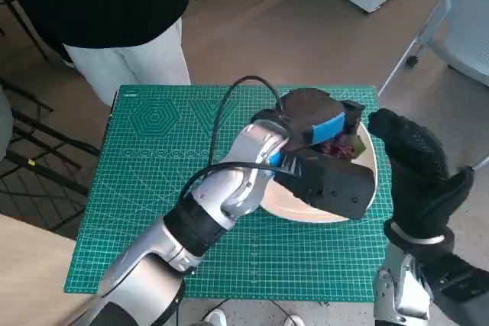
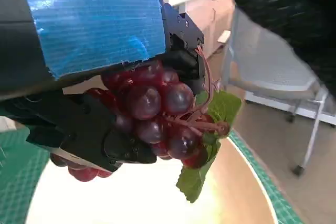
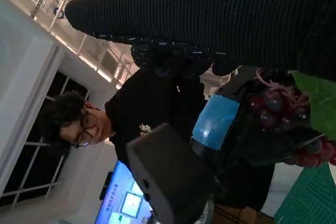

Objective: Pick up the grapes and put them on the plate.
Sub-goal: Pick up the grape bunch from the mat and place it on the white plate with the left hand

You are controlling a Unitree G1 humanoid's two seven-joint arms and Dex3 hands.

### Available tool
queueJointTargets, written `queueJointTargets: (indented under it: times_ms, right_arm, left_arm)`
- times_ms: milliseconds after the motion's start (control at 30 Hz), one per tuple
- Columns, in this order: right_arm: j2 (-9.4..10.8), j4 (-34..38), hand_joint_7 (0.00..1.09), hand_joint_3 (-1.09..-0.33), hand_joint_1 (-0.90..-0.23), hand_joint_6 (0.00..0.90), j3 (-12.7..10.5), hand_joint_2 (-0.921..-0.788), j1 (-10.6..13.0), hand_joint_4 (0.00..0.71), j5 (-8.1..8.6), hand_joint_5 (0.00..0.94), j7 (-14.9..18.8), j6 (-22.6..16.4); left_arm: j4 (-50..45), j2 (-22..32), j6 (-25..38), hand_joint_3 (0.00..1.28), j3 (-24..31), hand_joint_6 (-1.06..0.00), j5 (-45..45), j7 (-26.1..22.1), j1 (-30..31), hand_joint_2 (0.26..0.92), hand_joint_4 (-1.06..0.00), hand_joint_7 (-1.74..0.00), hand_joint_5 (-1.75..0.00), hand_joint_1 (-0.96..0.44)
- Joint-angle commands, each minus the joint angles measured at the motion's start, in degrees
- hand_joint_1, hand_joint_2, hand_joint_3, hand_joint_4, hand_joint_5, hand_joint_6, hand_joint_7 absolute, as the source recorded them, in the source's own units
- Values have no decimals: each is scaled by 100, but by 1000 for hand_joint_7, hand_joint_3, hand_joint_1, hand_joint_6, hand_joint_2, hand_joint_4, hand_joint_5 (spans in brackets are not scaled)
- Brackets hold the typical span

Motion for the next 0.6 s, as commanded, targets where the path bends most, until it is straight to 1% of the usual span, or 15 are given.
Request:
queueJointTargets:
  times_ms: [33, 200, 233, 267, 300, 333, 367, 400, 433, 467, 533, 567, 600]
  right_arm:
    - [52, 98, 487, -575, -414, 65, -2, -921, 88, 314, -37, 1, -76, 7]
    - [71, 133, 494, -575, -413, 62, 8, -921, 70, 315, -31, 1, -84, 14]
    - [73, 136, 495, -575, -413, 62, 10, -921, 69, 315, -29, 1, -85, 16]
    - [76, 137, 496, -575, -413, 61, 12, -921, 70, 315, -28, 1, -87, 19]
    - [78, 138, 497, -575, -413, 61, 15, -921, 71, 315, -26, 1, -88, 22]
    - [80, 138, 498, -575, -413, 60, 17, -921, 72, 315, -25, 1, -89, 25]
    - [81, 138, 499, -574, -413, 60, 19, -921, 73, 315, -24, 1, -90, 28]
    - [83, 138, 500, -574, -413, 60, 22, -921, 74, 316, -22, 1, -91, 31]
    - [85, 138, 501, -574, -413, 60, 24, -921, 75, 316, -20, 1, -91, 35]
    - [86, 137, 502, -573, -413, 60, 26, -921, 77, 316, -18, 1, -92, 42]
    - [89, 132, 505, -573, -413, 61, 30, -921, 79, 317, -14, 2, -94, 56]
    - [90, 130, 506, -572, -413, 61, 32, -921, 80, 317, -11, 2, -94, 63]
    - [91, 130, 506, -572, -413, 62, 34, -921, 81, 317, -7, 2, -93, 67]
  left_arm:
    - [98, -25, 57, 388, 10, -293, -50, -25, -146, 921, -294, -1538, -1568, 1]
    - [198, -10, -68, 395, 28, -285, -106, 92, -93, 921, -286, -1546, -1576, 1]
    - [233, -10, -105, 404, 42, -281, -134, 115, -82, 916, -290, -1445, -1581, 32]
    - [278, -17, -135, 416, 58, -282, -168, 132, -75, 907, -298, -1295, -1588, 75]
    - [331, -27, -160, 432, 76, -290, -205, 145, -71, 896, -309, -1064, -1596, 134]
    - [390, -40, -172, 448, 85, -299, -234, 149, -75, 884, -323, -778, -1603, 203]
    - [452, -53, -176, 445, 86, -303, -257, 149, -86, 881, -335, -558, -1600, 246]
    - [502, -61, -170, 433, 76, -299, -270, 140, -92, 884, -347, -374, -1592, 280]
    - [542, -66, -158, 396, 58, -277, -274, 126, -95, 886, -324, -252, -1453, 249]
    - [575, -69, -144, 338, 34, -249, -270, 112, -94, 892, -282, -173, -1222, 177]
    - [641, -78, -112, 212, -25, -199, -240, 92, -91, 899, -156, -80, -631, -46]
    - [683, -87, -96, 160, -57, -178, -216, 89, -96, 906, -114, -53, -425, -133]
    - [722, -95, -81, 126, -94, -162, -185, 92, -102, 909, -86, -38, -300, -196]
